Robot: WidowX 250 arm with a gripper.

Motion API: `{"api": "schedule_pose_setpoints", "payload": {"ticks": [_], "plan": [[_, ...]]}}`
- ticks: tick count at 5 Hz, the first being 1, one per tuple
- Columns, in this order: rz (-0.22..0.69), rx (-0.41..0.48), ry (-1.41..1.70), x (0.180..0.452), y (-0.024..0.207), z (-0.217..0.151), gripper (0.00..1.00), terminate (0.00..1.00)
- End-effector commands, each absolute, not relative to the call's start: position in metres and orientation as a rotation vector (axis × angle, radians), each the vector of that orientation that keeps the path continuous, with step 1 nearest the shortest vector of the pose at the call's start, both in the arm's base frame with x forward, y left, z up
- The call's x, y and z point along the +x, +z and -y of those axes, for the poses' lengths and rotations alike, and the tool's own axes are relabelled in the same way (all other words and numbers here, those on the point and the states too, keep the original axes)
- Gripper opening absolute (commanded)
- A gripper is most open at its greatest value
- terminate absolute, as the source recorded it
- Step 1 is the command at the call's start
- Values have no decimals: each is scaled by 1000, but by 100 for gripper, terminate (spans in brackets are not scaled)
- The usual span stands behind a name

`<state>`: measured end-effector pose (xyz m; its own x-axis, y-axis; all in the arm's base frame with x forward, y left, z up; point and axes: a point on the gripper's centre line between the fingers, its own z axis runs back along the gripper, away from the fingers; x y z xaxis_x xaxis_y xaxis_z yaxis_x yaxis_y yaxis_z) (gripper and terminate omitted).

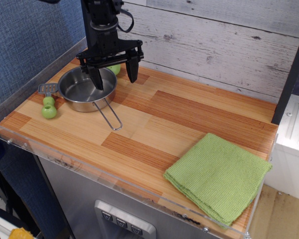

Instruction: Set the pan to the back left of the green cloth.

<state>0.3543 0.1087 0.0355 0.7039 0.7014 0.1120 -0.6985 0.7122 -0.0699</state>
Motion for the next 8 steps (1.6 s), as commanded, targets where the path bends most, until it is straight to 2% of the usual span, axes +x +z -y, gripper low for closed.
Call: {"api": "schedule_pose_setpoints", "payload": {"ticks": [1,2,7,8], "plan": [[167,-3,769,357,30,-114,100,0],[189,-1,759,361,29,-114,0,0],[215,-35,736,356,47,-92,0,0],[220,-71,697,364,57,-68,0,0]]}}
